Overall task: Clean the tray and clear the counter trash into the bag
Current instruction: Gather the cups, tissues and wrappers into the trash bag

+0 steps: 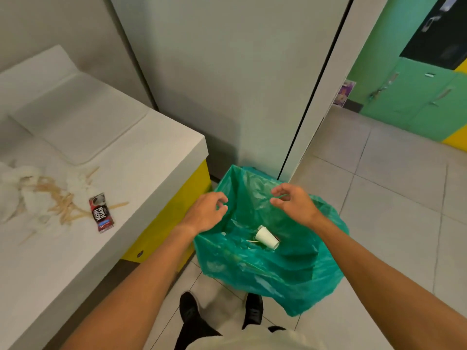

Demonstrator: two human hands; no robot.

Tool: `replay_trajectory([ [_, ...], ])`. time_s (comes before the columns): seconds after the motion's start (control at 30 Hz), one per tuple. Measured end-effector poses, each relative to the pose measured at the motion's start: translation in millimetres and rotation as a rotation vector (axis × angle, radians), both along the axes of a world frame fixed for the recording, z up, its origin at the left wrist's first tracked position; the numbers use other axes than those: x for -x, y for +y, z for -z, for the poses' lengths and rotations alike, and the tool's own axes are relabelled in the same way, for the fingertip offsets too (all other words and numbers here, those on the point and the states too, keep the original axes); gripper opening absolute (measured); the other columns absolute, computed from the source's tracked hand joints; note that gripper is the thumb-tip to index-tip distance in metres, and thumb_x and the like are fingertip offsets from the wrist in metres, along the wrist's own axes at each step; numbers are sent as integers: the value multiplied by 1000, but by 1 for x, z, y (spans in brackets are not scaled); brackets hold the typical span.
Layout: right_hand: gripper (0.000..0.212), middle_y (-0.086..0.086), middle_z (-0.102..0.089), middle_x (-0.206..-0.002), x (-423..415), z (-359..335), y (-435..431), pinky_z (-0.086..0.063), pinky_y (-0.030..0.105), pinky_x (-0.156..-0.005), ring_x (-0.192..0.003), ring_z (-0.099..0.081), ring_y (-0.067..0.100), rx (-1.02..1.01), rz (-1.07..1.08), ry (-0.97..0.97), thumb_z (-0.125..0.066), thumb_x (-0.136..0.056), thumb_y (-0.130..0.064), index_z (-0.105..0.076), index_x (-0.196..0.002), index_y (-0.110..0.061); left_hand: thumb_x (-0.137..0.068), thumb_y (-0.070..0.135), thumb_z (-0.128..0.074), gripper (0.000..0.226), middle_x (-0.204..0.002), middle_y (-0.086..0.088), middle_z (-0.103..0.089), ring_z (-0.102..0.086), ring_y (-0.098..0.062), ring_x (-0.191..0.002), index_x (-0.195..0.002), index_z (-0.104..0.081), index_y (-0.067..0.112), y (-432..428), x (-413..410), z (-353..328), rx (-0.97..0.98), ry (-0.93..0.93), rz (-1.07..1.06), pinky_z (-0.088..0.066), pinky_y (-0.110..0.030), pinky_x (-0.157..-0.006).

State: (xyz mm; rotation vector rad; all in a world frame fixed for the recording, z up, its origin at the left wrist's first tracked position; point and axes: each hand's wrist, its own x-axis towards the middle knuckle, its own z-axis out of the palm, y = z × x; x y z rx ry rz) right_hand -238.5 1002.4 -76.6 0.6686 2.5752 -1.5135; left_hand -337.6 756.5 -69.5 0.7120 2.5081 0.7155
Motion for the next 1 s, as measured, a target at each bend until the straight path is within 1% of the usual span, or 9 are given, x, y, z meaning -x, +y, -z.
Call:
replay_trajectory([
  [0.1,19,0,-66,-100,30,-14,-32,-52,27,-73,-82,-64,16,-8,-125,58,-72,-86,-13,-62,-89,-30,-92,22,-61,22,-108,2,-67,-62,-13,-99,-112,-67,17,-23,2,-14,-88,91,-33,-50,-30,-91],
  [0.23,18,-7,-65,-95,70,-34,-84,-47,15,-74,-80,-61,6,8,-251,155,-71,-86,-11,-63,-94,-25,-92,17,-62,23,-110,2,-65,-59,-13,-102,-115,-65,17,-66,6,-33,-191,204,-146,-46,-29,-93],
  [0.37,18,-7,-68,-99,106,-50,-142,-54,25,-79,-86,-65,10,30,-378,173,-71,-86,-16,-65,-98,-27,-93,19,-61,23,-109,4,-62,-55,-12,-104,-116,-63,20,-126,13,-50,-208,301,-286,-43,-26,-93],
  [0.47,16,-10,-66,-102,125,-60,-188,-49,13,-72,-87,-63,4,7,-465,171,-69,-88,-18,-65,-103,-25,-95,20,-60,23,-111,8,-59,-52,-9,-105,-118,-62,22,-175,17,-58,-192,329,-373,-34,-14,-93],
  [0.53,17,-8,-65,-104,132,-63,-214,-46,8,-68,-88,-62,6,14,-497,176,-69,-88,-20,-66,-105,-22,-95,20,-59,23,-110,9,-58,-51,-10,-107,-117,-62,24,-200,21,-60,-170,331,-431,-33,-17,-91],
  [0.63,20,-7,-64,-106,140,-67,-256,-44,8,-65,-85,-62,8,3,-554,163,-70,-88,-24,-66,-107,-22,-94,21,-60,21,-108,7,-57,-51,-16,-107,-115,-63,24,-240,30,-63,-138,322,-514,-41,-28,-94],
  [0.77,30,-7,-61,-110,149,-67,-305,-47,21,-76,-83,-60,7,-75,-601,115,-73,-85,-35,-62,-111,-26,-89,25,-66,30,-117,4,-57,-50,-22,-113,-119,-62,28,-287,40,-67,-40,285,-522,-41,-44,-100],
  [0.87,44,-5,-61,-113,153,-67,-335,-50,34,-88,-97,-59,14,-222,-610,102,-74,-79,-46,-57,-116,-28,-88,30,-68,34,-122,4,-54,-47,-21,-115,-122,-60,31,-311,46,-67,25,284,-520,-37,-41,-102],
  [1.0,52,2,-58,-113,156,-64,-366,-50,39,-86,-100,-57,22,-374,-628,123,-72,-81,-42,-51,-124,-23,-88,30,-69,39,-128,3,-47,-41,-20,-120,-126,-58,28,-339,55,-66,36,309,-552,-33,-35,-103],
])
